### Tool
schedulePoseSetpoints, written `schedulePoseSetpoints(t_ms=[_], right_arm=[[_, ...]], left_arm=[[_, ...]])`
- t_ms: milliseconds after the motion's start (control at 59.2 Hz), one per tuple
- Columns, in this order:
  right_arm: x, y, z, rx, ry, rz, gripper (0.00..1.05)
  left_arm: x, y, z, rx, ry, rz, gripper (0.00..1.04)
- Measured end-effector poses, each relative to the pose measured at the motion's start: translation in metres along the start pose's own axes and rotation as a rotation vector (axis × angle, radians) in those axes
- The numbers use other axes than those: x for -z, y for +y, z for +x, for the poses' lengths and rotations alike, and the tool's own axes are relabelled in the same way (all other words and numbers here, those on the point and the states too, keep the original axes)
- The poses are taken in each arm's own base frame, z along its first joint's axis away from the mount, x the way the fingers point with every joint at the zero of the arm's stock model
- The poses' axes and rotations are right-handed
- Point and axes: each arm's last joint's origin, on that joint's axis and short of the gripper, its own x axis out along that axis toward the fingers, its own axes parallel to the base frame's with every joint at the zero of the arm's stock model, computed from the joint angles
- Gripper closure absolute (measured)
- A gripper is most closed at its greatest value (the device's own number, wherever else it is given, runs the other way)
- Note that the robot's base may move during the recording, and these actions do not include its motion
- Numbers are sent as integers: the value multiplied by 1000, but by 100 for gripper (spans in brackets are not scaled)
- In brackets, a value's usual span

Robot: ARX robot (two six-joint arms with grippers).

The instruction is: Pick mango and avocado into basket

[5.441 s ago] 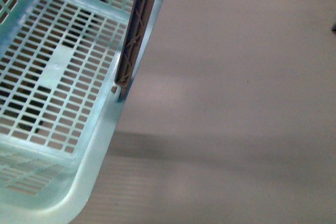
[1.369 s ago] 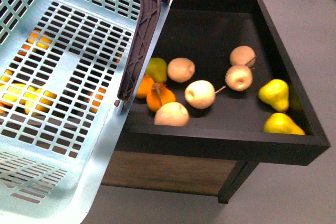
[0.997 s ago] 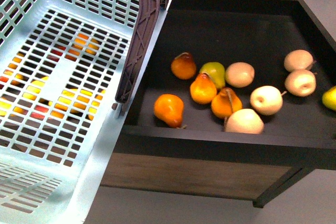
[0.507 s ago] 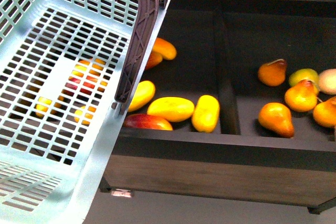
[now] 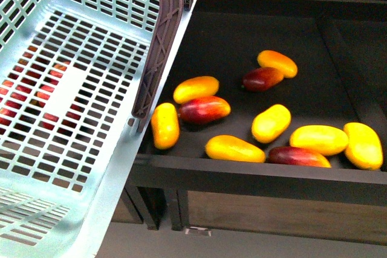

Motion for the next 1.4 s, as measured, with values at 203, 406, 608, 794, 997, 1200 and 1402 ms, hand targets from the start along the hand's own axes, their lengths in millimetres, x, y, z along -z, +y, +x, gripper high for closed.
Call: schedulePoseSetpoints(t_ms=[203, 406, 608, 794, 997, 1200, 1402], right_arm=[[0, 0, 0, 0, 2, 0, 9], [0, 0, 0, -3, 2, 0, 9], [0, 0, 0, 0, 2, 0, 9], [0, 0, 0, 0, 2, 0, 9], [0, 0, 0, 0, 1, 0, 9], [0, 0, 0, 0, 1, 0, 9], [0, 0, 0, 0, 1, 0, 9]], left_arm=[[0, 0, 0, 1, 2, 0, 100], [-1, 1, 0, -3, -5, 0, 100], [2, -1, 7, -130, 62, 151, 100], [14, -5, 45, -38, 371, 524, 100], [19, -20, 86, 218, 643, 651, 100], [45, -31, 106, 408, 981, 603, 100], [60, -30, 108, 434, 1151, 590, 100]])
